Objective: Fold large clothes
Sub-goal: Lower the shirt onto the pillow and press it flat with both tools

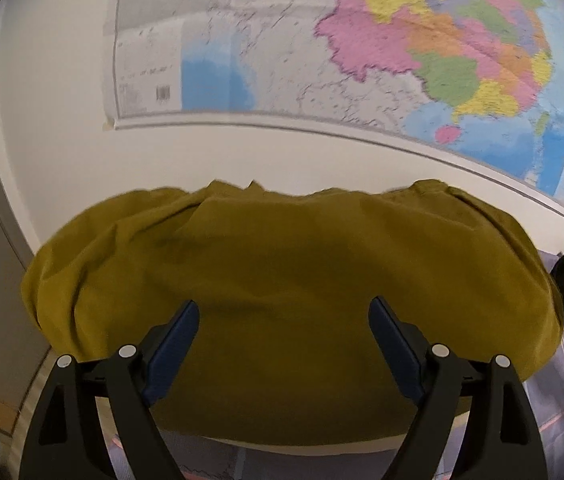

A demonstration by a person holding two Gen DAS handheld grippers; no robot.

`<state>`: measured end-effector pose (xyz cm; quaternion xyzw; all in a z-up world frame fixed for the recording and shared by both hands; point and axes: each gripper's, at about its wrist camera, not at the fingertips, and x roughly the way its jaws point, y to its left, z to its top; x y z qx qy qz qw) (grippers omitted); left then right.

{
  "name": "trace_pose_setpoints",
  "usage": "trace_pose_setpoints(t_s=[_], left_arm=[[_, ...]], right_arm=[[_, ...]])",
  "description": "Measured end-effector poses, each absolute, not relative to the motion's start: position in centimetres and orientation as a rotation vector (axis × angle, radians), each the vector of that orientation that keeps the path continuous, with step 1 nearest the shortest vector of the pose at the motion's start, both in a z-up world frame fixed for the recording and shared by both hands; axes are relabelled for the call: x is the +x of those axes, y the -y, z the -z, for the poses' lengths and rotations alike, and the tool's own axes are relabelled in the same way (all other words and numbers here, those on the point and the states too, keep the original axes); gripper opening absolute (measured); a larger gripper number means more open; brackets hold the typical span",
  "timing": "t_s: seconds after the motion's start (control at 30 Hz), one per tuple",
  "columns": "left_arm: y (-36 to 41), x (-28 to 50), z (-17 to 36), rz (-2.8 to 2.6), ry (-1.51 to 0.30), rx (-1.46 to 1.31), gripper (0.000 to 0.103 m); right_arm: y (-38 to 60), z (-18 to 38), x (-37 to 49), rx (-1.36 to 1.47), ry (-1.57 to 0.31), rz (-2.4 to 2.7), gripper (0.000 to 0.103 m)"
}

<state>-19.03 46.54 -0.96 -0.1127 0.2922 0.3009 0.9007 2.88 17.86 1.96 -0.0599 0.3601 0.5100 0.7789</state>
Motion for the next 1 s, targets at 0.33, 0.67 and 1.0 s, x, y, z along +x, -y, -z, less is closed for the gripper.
trace_pose_setpoints(t_s=[0.33,0.67,1.0], left_arm=[[-43.8,-17.3,-0.3,-0.576,-0.592,-0.192,0.088],[-45.6,-16.0,2.3,-0.581,-0.645,-0.269,0.092],[-43.1,-17.9,1.4,-0.548,-0.583,-0.254,0.092]], right_arm=[[-27.5,-1.9,5.6,-0.154,-0.807,-1.180,0.055],[-30.7,6.9,9.9,-0.096,-1.087,-1.165,0.050],[-25.0,3.2,4.5,-0.120,-0.888,-1.261,0.055]])
